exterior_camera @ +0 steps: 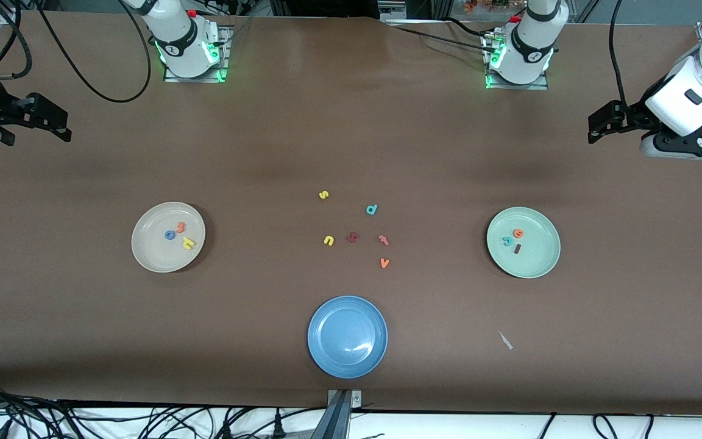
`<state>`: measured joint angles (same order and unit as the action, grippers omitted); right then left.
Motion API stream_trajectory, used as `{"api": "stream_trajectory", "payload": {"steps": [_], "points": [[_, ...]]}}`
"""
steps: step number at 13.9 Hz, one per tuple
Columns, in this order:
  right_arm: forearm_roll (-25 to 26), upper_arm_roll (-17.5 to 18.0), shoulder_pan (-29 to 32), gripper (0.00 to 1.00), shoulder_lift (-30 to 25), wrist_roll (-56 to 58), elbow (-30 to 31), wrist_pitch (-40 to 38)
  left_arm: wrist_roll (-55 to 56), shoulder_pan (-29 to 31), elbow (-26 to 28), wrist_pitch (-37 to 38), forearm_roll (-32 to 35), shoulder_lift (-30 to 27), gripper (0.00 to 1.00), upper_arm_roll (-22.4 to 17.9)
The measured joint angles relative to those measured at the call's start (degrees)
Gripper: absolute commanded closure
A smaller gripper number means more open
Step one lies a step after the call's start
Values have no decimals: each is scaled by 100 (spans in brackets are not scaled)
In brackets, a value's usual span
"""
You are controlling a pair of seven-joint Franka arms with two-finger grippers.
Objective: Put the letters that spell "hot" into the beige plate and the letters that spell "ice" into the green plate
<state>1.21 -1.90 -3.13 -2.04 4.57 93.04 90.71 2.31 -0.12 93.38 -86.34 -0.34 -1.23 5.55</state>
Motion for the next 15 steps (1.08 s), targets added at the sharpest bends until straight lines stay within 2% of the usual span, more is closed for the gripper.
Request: {"api": "stream_trajectory", "payload": {"steps": [8,15], "points": [[-61,-234,-2,0,61,-171,5,-462,-3,14,-175,154,0,68,0,41],[-76,-240,-20,0,230,-238,6,-648,-7,15,-188,224,0,85,0,41]]}}
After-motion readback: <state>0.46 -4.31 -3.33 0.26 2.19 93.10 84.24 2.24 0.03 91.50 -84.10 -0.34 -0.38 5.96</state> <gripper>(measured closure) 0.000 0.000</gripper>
